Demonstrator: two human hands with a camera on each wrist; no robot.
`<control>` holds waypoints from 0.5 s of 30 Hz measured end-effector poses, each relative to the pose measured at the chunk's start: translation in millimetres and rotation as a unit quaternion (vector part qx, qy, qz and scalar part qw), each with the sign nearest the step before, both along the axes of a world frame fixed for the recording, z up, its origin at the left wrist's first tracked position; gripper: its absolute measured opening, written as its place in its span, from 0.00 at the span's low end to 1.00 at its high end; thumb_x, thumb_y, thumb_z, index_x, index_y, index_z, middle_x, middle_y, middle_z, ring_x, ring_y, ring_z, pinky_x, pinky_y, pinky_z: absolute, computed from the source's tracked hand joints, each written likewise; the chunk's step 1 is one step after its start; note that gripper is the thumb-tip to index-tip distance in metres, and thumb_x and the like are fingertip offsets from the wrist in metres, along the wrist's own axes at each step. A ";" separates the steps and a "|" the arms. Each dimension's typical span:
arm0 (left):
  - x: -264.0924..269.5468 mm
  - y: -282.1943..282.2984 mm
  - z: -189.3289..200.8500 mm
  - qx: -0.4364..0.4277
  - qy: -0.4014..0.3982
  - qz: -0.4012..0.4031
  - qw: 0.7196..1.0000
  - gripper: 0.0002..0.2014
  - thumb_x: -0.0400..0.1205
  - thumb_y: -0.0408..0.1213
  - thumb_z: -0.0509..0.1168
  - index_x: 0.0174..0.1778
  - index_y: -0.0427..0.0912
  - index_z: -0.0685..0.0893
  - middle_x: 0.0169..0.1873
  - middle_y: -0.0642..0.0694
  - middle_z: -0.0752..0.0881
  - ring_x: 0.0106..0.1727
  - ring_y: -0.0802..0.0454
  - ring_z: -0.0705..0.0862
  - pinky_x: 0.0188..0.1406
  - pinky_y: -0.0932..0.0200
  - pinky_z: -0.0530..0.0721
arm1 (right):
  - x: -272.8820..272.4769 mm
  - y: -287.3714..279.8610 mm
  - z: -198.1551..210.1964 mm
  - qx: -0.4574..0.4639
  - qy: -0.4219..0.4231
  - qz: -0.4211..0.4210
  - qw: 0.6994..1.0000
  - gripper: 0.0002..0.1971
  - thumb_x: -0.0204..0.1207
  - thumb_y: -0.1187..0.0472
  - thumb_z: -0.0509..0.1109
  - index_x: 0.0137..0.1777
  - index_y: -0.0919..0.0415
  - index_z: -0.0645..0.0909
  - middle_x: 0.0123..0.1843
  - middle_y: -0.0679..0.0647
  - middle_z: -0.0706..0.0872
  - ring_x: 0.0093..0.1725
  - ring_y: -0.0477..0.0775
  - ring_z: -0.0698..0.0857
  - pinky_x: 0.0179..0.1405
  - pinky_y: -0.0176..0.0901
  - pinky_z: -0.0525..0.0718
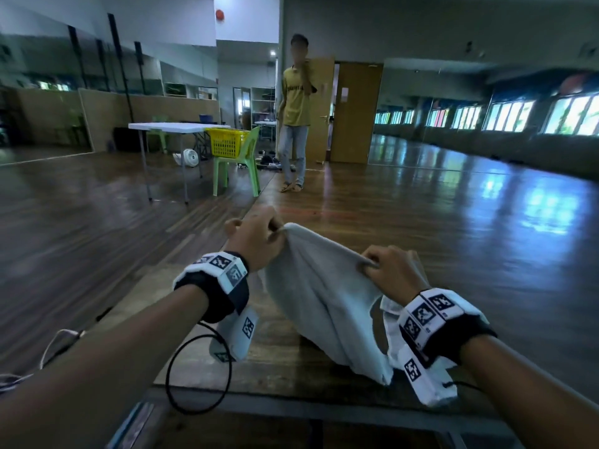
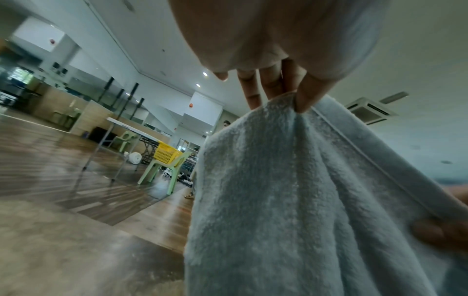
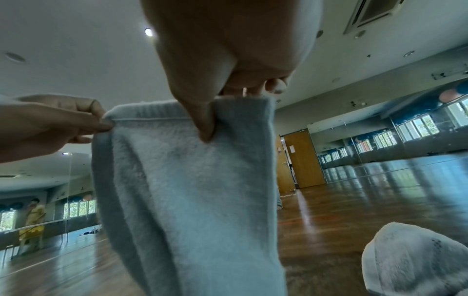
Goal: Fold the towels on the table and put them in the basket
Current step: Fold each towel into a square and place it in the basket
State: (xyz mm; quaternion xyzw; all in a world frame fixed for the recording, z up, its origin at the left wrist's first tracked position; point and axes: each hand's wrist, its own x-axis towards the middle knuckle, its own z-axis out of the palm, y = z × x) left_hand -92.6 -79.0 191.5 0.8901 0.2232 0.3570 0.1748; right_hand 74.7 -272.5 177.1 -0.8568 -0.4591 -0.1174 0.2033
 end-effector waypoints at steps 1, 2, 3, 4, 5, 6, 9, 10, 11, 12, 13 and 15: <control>-5.4 5.8 3.9 -0.002 -0.021 0.002 1.000 0.15 0.78 0.36 0.66 0.31 0.56 0.68 0.32 0.58 0.78 0.40 0.50 0.79 0.56 0.49 0.73 | 1.0 -0.4 4.1 0.002 0.003 0.003 1.000 0.05 0.76 0.51 0.66 0.41 0.46 0.82 0.46 0.48 0.90 0.54 0.55 0.84 0.55 0.51 0.67; -10.8 10.9 7.7 0.002 -0.037 0.008 0.999 0.15 0.77 0.35 0.66 0.31 0.55 0.69 0.32 0.55 0.78 0.39 0.48 0.80 0.53 0.53 0.74 | 2.0 -0.8 8.6 0.003 0.004 0.004 1.000 0.06 0.76 0.50 0.66 0.40 0.46 0.82 0.45 0.48 0.89 0.53 0.55 0.85 0.56 0.51 0.67; -16.1 14.1 11.9 0.007 -0.041 0.019 0.999 0.14 0.77 0.34 0.66 0.33 0.54 0.70 0.32 0.53 0.79 0.39 0.48 0.80 0.49 0.64 0.71 | 2.5 -1.4 13.6 0.008 0.004 0.006 1.000 0.06 0.76 0.50 0.66 0.41 0.46 0.82 0.44 0.48 0.89 0.52 0.55 0.85 0.57 0.52 0.68; -21.0 17.7 15.3 0.013 -0.038 0.037 0.999 0.12 0.78 0.34 0.66 0.35 0.51 0.71 0.33 0.51 0.80 0.39 0.49 0.79 0.45 0.73 0.65 | 2.5 -2.1 18.9 0.015 0.007 0.011 1.000 0.06 0.76 0.50 0.67 0.40 0.46 0.82 0.41 0.47 0.88 0.51 0.54 0.85 0.58 0.53 0.69; -26.0 20.4 18.6 0.024 -0.036 0.060 0.997 0.11 0.78 0.35 0.66 0.35 0.50 0.71 0.33 0.51 0.80 0.39 0.50 0.78 0.43 0.71 0.62 | 2.8 -2.2 23.3 0.025 0.013 0.018 0.999 0.06 0.76 0.50 0.67 0.39 0.45 0.81 0.38 0.45 0.85 0.49 0.54 0.85 0.59 0.53 0.70; -29.6 25.4 19.5 0.031 -0.033 0.085 0.995 0.12 0.78 0.36 0.66 0.34 0.52 0.70 0.32 0.53 0.79 0.39 0.51 0.77 0.45 0.63 0.60 | 2.7 -1.6 27.3 0.036 0.020 0.023 0.999 0.06 0.76 0.49 0.68 0.38 0.44 0.81 0.36 0.43 0.84 0.48 0.54 0.85 0.60 0.54 0.72; -36.2 36.6 17.2 0.017 -0.012 0.112 0.993 0.12 0.75 0.41 0.63 0.32 0.54 0.66 0.32 0.53 0.78 0.42 0.48 0.79 0.56 0.49 0.72 | 3.3 4.9 33.9 0.079 0.064 0.044 0.994 0.05 0.72 0.49 0.72 0.35 0.43 0.82 0.36 0.41 0.86 0.46 0.52 0.86 0.59 0.57 0.78; -36.8 36.6 14.2 0.002 0.006 0.110 0.994 0.09 0.75 0.42 0.62 0.34 0.54 0.67 0.34 0.50 0.80 0.43 0.47 0.79 0.58 0.46 0.75 | 2.6 7.7 35.0 0.099 0.086 0.054 0.990 0.04 0.70 0.49 0.73 0.35 0.43 0.83 0.37 0.42 0.88 0.46 0.52 0.86 0.58 0.59 0.80; -36.6 33.3 11.7 -0.015 0.027 0.100 0.995 0.06 0.75 0.41 0.63 0.38 0.53 0.70 0.38 0.47 0.81 0.45 0.47 0.79 0.58 0.45 0.76 | 1.1 11.1 35.9 0.119 0.109 0.066 0.985 0.03 0.68 0.49 0.74 0.35 0.43 0.84 0.38 0.44 0.89 0.46 0.52 0.87 0.57 0.59 0.81; -34.4 29.0 6.9 -0.037 0.044 0.072 0.996 0.07 0.75 0.41 0.66 0.45 0.49 0.75 0.42 0.45 0.83 0.47 0.47 0.80 0.57 0.47 0.78 | -2.1 14.4 37.1 0.134 0.130 0.076 0.979 0.02 0.68 0.51 0.75 0.36 0.45 0.85 0.40 0.46 0.90 0.46 0.52 0.87 0.55 0.58 0.83; -32.0 20.9 2.9 -0.064 0.057 0.024 0.996 0.14 0.75 0.41 0.69 0.54 0.45 0.77 0.48 0.44 0.83 0.48 0.47 0.81 0.56 0.49 0.80 | -5.3 18.0 37.6 0.146 0.147 0.088 0.974 0.01 0.68 0.53 0.76 0.37 0.46 0.86 0.41 0.48 0.90 0.46 0.53 0.87 0.55 0.58 0.84; -24.8 -0.7 -4.0 -0.091 0.084 -0.049 0.991 0.27 0.73 0.48 0.72 0.66 0.46 0.74 0.54 0.50 0.83 0.52 0.53 0.80 0.62 0.51 0.77 | -11.7 25.3 36.7 0.154 0.168 0.108 0.968 0.01 0.69 0.56 0.76 0.38 0.49 0.86 0.41 0.49 0.90 0.46 0.52 0.88 0.54 0.56 0.85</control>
